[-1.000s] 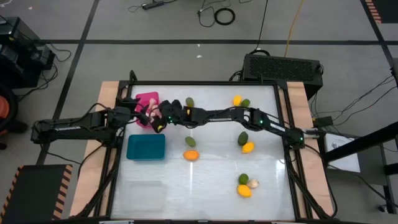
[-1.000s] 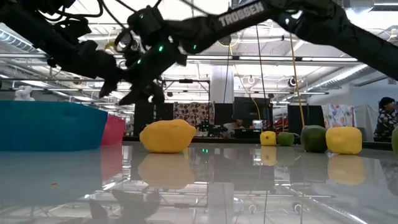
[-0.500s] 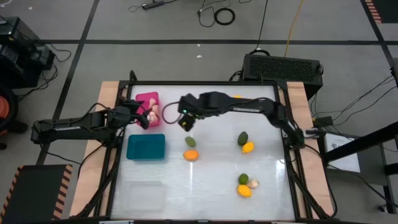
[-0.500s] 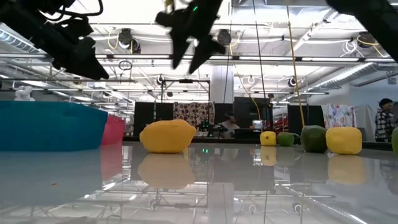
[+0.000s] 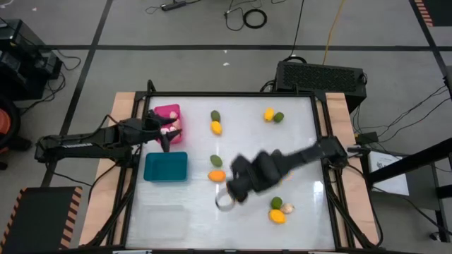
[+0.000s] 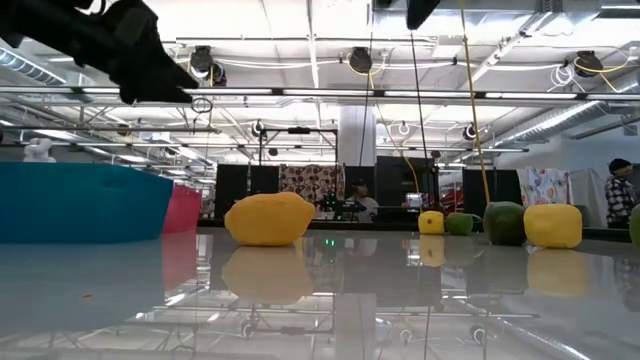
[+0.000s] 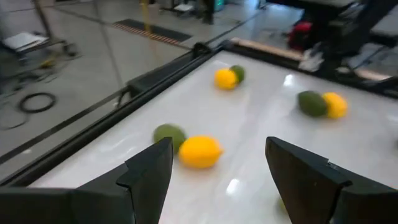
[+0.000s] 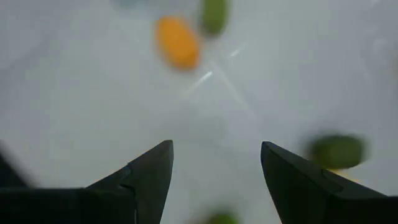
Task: Sort produce into baskets
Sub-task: Put the white garlic into the pink bin
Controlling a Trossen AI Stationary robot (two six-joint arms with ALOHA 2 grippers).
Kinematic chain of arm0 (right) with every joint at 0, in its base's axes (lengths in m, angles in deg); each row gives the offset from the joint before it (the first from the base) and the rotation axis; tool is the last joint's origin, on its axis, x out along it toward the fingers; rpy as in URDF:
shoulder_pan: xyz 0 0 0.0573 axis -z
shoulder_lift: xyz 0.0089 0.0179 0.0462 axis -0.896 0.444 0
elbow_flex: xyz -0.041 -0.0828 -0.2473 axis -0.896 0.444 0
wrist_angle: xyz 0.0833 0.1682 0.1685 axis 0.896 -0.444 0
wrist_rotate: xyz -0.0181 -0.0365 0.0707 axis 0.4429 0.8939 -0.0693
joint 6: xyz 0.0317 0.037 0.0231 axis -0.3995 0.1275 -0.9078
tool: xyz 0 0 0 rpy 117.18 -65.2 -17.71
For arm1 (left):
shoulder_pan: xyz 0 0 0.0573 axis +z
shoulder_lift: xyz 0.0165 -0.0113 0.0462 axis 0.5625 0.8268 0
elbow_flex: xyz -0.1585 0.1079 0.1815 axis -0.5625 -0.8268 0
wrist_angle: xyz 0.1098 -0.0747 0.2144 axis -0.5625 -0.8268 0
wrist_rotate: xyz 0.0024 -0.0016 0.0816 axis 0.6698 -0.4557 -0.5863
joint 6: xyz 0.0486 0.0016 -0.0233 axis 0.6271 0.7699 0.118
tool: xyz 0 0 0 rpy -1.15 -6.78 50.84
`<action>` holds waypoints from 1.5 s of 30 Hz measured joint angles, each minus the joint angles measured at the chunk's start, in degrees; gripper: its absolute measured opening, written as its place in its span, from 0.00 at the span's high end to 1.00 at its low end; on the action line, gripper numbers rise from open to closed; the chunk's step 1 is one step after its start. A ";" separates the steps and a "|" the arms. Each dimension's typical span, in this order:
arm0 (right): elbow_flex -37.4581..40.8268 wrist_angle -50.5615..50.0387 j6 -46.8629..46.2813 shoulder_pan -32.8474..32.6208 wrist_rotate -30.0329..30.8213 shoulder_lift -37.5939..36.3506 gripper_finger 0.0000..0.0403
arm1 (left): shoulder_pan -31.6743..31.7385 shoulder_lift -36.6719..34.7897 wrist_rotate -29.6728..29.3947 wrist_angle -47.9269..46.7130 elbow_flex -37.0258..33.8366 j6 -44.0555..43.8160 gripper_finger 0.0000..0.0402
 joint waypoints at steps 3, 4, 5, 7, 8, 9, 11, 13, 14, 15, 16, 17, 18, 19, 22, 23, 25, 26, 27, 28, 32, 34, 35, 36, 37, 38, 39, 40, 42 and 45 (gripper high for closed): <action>0.87 1.65 -7.27 -6.40 -0.93 0.09 0.42 | -0.03 0.98 3.01 1.59 0.00 -0.35 0.35; 1.21 2.04 -10.23 -8.34 -0.98 0.09 0.42 | -0.13 1.29 3.76 1.93 0.00 -1.02 0.35; 1.65 2.68 -13.04 -10.16 -0.90 0.07 0.42 | -0.16 1.69 4.03 2.14 0.00 -1.44 0.35; 2.57 2.99 -19.01 -13.39 0.19 0.07 0.42 | -0.48 2.76 4.13 2.89 0.00 -1.85 0.35; 3.13 2.91 -21.95 -14.69 0.74 0.09 0.42 | -0.82 3.23 4.12 3.29 0.00 -2.66 0.35; 3.79 3.06 -24.60 -15.81 0.82 0.09 0.42 | -1.17 3.80 4.14 3.66 0.00 -3.26 0.35; 5.35 3.14 -29.01 -17.90 -0.43 0.09 0.42 | -2.11 4.99 4.18 4.91 0.00 -4.89 0.35; 7.34 3.09 -30.07 -19.74 -3.51 0.09 0.42 | -3.53 6.27 4.39 6.14 0.00 -6.04 0.35; 8.40 3.02 -29.36 -20.52 -5.03 0.09 0.42 | -4.34 6.99 4.74 7.11 0.00 -6.11 0.35; 9.49 2.99 -28.08 -21.28 -6.17 0.09 0.42 | -5.28 7.68 5.12 7.58 0.00 -6.11 0.35; 10.75 2.99 -26.07 -21.95 -7.00 0.09 0.42 | -6.21 8.38 5.43 7.69 0.00 -6.11 0.35; 12.05 2.91 -24.00 -22.61 -7.55 0.09 0.42 | -7.21 9.06 5.48 7.80 0.00 -6.09 0.35; 13.33 2.86 -21.49 -23.13 -7.95 0.09 0.42 | -8.16 9.74 5.48 7.82 0.00 -6.06 0.35; 14.61 3.08 -19.01 -23.60 -8.34 0.09 0.42 | -9.07 10.38 5.51 7.78 0.00 -5.93 0.35; 17.83 3.46 -8.03 -23.93 -10.05 0.09 0.42 | -11.39 12.06 5.49 7.82 0.00 -5.34 0.35; 18.63 3.31 -3.37 -23.90 -10.85 0.09 0.42 | -12.01 12.49 5.48 7.98 0.00 -4.42 0.35; 20.26 3.06 3.14 -23.72 -11.76 0.09 0.42 | -13.03 13.28 5.51 9.39 0.00 -3.03 0.35; 21.07 2.97 4.91 -23.55 -11.65 0.09 0.42 | -13.47 13.56 5.49 9.99 0.00 -2.89 0.35; 21.86 2.64 6.19 -23.30 -11.72 0.09 0.42 | -13.88 13.83 5.50 10.56 0.00 -2.88 0.35; 22.68 2.16 7.24 -22.95 -12.23 0.09 0.42 | -14.25 14.09 5.48 11.23 0.00 -2.86 0.35; 26.27 1.63 12.92 -20.70 -18.08 0.09 0.42 | -15.47 15.07 5.45 13.44 0.00 -2.51 0.35; 28.02 1.61 15.59 -19.79 -19.01 0.09 0.42 | -15.67 15.45 5.29 14.09 0.00 -2.48 0.35; 28.74 1.67 16.61 -19.36 -19.08 0.09 0.42 | -15.79 15.60 5.22 14.13 0.00 -2.48 0.35; 29.27 1.67 17.85 -18.94 -19.15 0.09 0.42 | -15.79 15.72 5.20 14.22 0.00 -2.48 0.35; 29.77 1.76 18.99 -18.49 -19.15 0.09 0.42 | -15.76 15.85 5.18 14.29 0.00 -2.48 0.35; 30.22 1.78 19.74 -18.06 -19.22 0.09 0.42 | -15.76 15.98 5.18 14.26 0.00 -2.48 0.35; 30.71 1.99 19.95 -17.60 -19.21 0.09 0.42 | -15.76 16.12 5.16 14.25 0.00 -2.49 0.35; 31.19 2.13 20.00 -17.11 -19.21 0.09 0.42 | -15.76 16.24 5.16 14.24 0.00 -2.49 0.35; 32.40 2.64 20.13 -16.38 -20.24 0.09 0.42 | -15.76 16.47 5.13 14.24 0.00 -2.48 0.35; 34.69 4.66 21.52 -15.75 -23.39 0.09 0.42 | -15.76 16.68 5.11 14.16 0.00 -2.51 0.35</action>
